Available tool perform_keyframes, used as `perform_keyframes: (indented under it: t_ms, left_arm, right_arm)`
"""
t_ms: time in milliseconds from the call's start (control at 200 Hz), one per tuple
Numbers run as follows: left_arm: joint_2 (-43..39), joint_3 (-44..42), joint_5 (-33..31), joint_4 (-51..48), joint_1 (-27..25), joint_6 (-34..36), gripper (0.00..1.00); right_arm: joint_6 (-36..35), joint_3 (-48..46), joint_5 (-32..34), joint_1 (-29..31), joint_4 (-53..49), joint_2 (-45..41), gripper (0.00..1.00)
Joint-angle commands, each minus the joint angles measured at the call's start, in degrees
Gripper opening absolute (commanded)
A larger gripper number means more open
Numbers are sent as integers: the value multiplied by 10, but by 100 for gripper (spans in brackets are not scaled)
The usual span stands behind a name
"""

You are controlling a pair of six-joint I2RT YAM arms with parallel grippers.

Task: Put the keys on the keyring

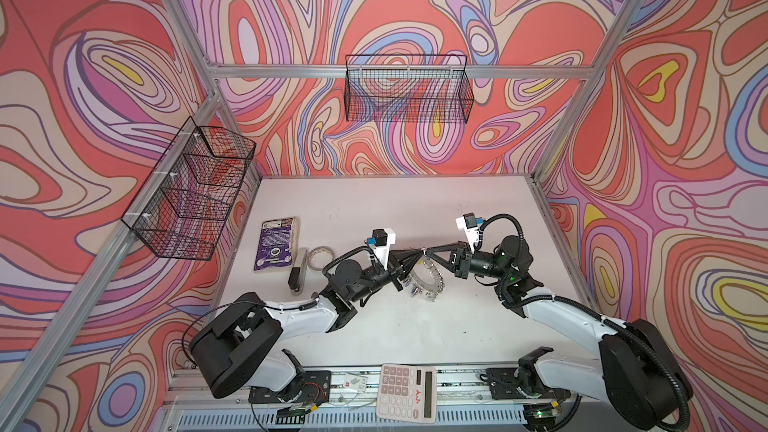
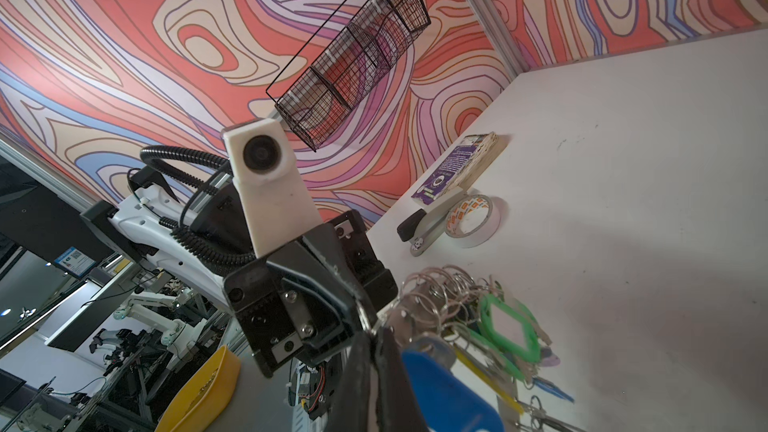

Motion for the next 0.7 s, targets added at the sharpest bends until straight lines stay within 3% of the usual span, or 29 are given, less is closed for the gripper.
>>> perform_keyframes:
  t_ms: [0, 220, 456, 696]
  left_arm:
    - [-37, 17, 8, -56, 2, 27, 0]
    - [-77, 16, 40, -167, 11, 40, 0]
    - [-111, 43, 86, -283, 26, 81, 13]
    - [-180, 63, 108, -460, 44, 176, 28]
  right_arm:
    - [-57, 32, -4, 14, -54, -31, 0]
    - [-125, 56, 12, 21, -124, -46, 0]
    - [-176, 50, 36, 39, -142, -61, 0]
    - [-250, 49, 86, 86, -179, -59, 0]
